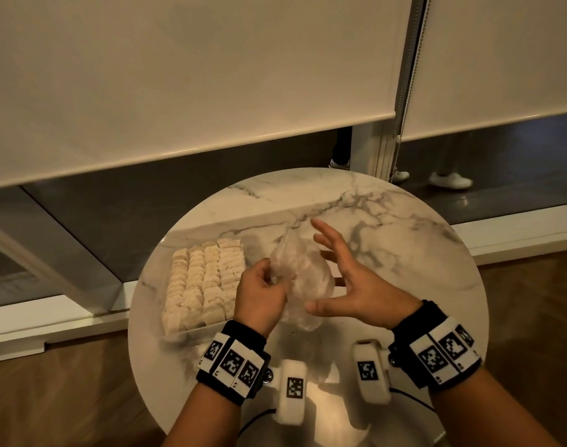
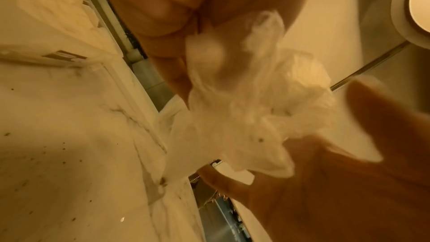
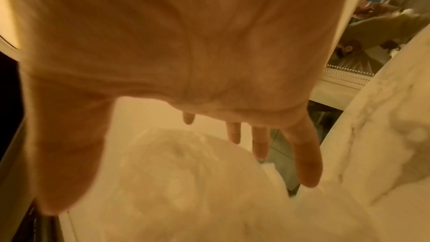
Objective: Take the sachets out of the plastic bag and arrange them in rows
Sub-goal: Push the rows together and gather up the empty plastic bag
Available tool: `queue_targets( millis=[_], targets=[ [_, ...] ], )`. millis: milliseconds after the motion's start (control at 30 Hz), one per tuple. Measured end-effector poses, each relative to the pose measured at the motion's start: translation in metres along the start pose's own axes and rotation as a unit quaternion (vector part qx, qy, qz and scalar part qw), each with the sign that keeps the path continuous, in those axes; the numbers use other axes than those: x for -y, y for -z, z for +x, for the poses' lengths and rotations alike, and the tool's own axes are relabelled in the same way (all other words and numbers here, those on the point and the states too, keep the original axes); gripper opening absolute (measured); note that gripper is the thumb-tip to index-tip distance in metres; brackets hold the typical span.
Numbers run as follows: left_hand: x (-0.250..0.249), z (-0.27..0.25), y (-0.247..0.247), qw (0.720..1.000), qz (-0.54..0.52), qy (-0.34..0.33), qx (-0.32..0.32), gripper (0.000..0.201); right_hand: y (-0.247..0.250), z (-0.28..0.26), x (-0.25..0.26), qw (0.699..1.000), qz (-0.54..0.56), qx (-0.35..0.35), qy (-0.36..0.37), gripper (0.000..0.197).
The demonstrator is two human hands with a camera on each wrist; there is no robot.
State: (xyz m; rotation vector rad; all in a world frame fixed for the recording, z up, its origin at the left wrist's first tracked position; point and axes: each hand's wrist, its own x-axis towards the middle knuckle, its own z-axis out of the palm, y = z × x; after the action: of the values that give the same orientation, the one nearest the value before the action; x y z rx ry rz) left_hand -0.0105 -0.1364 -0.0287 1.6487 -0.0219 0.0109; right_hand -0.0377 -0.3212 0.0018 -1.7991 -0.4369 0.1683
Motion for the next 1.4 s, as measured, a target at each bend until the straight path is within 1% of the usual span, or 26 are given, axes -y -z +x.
queue_targets(
  millis=[67, 133, 167, 233, 300, 367, 433, 467, 533, 600, 667, 733, 833, 900, 933, 967, 1000, 1033, 1067, 1100, 1133, 1200, 1267, 1333, 1367, 1400],
  targets=[
    [0.000, -0.003, -0.003, 1.000, 0.011, 0.002, 0.023, 0.020, 0.001, -0.002, 0.003, 1.000, -0.011, 0.018, 0.003, 0.123],
    [-0.001, -0.006, -0.009, 0.998, 0.019, 0.013, 0.056, 0.012, -0.008, 0.002, -0.001, 0.997, -0.073, 0.030, -0.010, 0.119],
    [-0.004, -0.009, -0.013, 0.997, 0.013, 0.020, 0.071, 0.011, -0.012, 0.005, -0.006, 0.996, -0.091, 0.014, -0.015, 0.110],
    [-0.007, -0.010, -0.016, 0.994, -0.027, 0.045, 0.098, 0.015, -0.012, 0.009, -0.017, 0.996, -0.075, -0.050, -0.013, 0.080],
    [-0.012, -0.009, -0.010, 0.991, -0.064, 0.065, 0.097, 0.018, -0.005, 0.010, -0.022, 0.992, -0.073, -0.100, -0.013, 0.050],
    [-0.017, -0.008, -0.001, 0.991, -0.081, 0.074, 0.080, 0.013, 0.001, 0.010, -0.026, 0.986, -0.086, -0.141, -0.019, 0.033],
    [-0.018, -0.009, 0.005, 0.994, -0.043, 0.061, 0.079, 0.028, 0.003, 0.012, -0.027, 0.982, -0.060, -0.180, -0.022, 0.024],
    [-0.018, -0.011, 0.006, 0.994, -0.021, 0.050, 0.093, 0.038, 0.001, 0.013, -0.027, 0.980, -0.042, -0.192, -0.019, 0.023],
    [-0.017, -0.015, 0.002, 0.990, -0.006, 0.039, 0.133, 0.057, -0.005, 0.016, -0.027, 0.982, 0.012, -0.191, -0.011, 0.028],
    [-0.011, -0.017, -0.006, 0.991, 0.000, 0.013, 0.134, 0.060, -0.015, 0.018, -0.027, 0.982, 0.077, -0.172, -0.002, 0.038],
    [-0.006, -0.016, -0.011, 0.995, 0.034, -0.031, 0.089, 0.054, -0.024, 0.018, -0.025, 0.978, 0.127, -0.165, -0.017, 0.045],
    [-0.002, -0.014, -0.011, 0.995, 0.067, -0.050, 0.047, 0.048, -0.030, 0.016, -0.022, 0.973, 0.170, -0.152, -0.035, 0.047],
    [-0.001, -0.012, -0.006, 0.991, 0.114, -0.075, -0.017, 0.031, -0.031, 0.013, -0.019, 0.957, 0.250, -0.137, -0.052, 0.054],
    [-0.005, -0.016, -0.011, 0.982, 0.146, -0.107, -0.051, 0.018, -0.032, 0.012, -0.013, 0.957, 0.255, -0.120, -0.071, 0.050],
    [-0.006, -0.020, -0.015, 0.977, 0.166, -0.119, -0.052, 0.014, -0.036, 0.013, -0.009, 0.961, 0.239, -0.109, -0.082, 0.047],
    [-0.006, -0.024, -0.020, 0.974, 0.185, -0.126, -0.034, 0.010, -0.040, 0.014, -0.008, 0.964, 0.224, -0.111, -0.093, 0.048],
    [-0.007, -0.027, -0.024, 0.973, 0.192, -0.129, -0.002, 0.005, -0.044, 0.016, -0.008, 0.962, 0.215, -0.130, -0.102, 0.051],
    [-0.008, -0.031, -0.027, 0.972, 0.191, -0.134, 0.034, 0.002, -0.045, 0.018, -0.011, 0.955, 0.222, -0.164, -0.108, 0.048],
    [-0.008, -0.034, -0.027, 0.968, 0.194, -0.148, 0.062, 0.004, -0.045, 0.019, -0.011, 0.944, 0.235, -0.203, -0.110, 0.038],
    [-0.008, -0.035, -0.024, 0.960, 0.211, -0.168, 0.077, 0.006, -0.042, 0.019, -0.010, 0.934, 0.247, -0.235, -0.110, 0.028],
    [-0.009, -0.035, -0.019, 0.949, 0.241, -0.185, 0.079, 0.013, -0.040, 0.017, -0.008, 0.926, 0.263, -0.249, -0.112, 0.023],
    [-0.009, -0.034, -0.007, 0.939, 0.283, -0.189, 0.051, 0.037, -0.034, 0.013, 0.002, 0.925, 0.284, -0.230, -0.106, 0.023],
    [-0.015, -0.036, 0.004, 0.951, 0.259, -0.163, 0.040, 0.058, -0.032, 0.009, 0.013, 0.936, 0.287, -0.181, -0.089, 0.024],
    [-0.024, -0.039, 0.010, 0.975, 0.178, -0.120, 0.057, 0.077, -0.036, 0.008, 0.021, 0.944, 0.290, -0.128, -0.092, 0.029],
    [-0.029, -0.041, 0.011, 0.983, 0.139, -0.104, 0.064, 0.079, -0.039, 0.007, 0.024, 0.949, 0.287, -0.090, -0.091, 0.034],
    [-0.032, -0.042, 0.014, 0.987, 0.113, -0.098, 0.060, 0.075, -0.044, 0.007, 0.027, 0.954, 0.284, -0.046, -0.085, 0.036]
  ],
)
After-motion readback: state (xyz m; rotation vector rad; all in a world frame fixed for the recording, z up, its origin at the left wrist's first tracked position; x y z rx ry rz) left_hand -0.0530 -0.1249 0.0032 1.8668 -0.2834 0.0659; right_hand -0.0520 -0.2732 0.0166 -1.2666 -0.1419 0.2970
